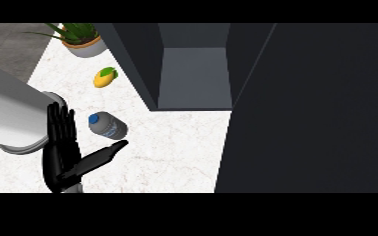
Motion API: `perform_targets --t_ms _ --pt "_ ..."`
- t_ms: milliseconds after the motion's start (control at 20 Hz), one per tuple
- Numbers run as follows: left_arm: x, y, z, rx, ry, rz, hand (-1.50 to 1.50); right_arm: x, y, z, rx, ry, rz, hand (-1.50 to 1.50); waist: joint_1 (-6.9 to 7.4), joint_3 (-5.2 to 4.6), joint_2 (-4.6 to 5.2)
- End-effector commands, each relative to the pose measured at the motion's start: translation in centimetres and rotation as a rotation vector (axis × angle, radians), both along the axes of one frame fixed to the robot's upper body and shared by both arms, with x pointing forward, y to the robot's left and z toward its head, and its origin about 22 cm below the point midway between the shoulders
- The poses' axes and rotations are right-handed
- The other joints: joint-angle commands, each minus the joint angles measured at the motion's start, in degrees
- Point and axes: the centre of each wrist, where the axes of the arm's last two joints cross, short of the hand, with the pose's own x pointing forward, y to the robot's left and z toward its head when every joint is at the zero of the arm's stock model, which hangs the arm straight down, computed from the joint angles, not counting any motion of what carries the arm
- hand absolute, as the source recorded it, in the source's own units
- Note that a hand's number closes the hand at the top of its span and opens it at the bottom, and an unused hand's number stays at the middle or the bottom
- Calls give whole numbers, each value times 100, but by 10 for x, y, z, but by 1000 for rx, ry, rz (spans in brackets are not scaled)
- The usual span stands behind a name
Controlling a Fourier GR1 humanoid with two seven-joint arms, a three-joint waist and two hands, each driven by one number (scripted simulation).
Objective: Pick up the bottled water, place it into the cabinet and close the cabinet
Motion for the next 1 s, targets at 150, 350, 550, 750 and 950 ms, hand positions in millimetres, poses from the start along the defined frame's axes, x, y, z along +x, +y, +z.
perform_targets --t_ms 150,350,550,750,950 --pt "17 -10 -35 -29 11 -16 -150 -13 -15 22 -31 -65 -71 -150 8 -1 8" --pt "21 9 -40 -30 23 -8 -150 -17 -16 26 -36 -68 -60 -150 16 0 4" --pt "18 -9 -75 -30 30 11 -150 -12 -9 17 -21 -75 -64 -150 0 -2 9" --pt "32 -15 -68 -17 41 9 -150 -19 -21 14 -49 -66 -42 -150 5 6 4" --pt "7 -7 -99 -28 41 43 -150 -21 -4 17 -39 -61 -53 -150 3 -3 -1"
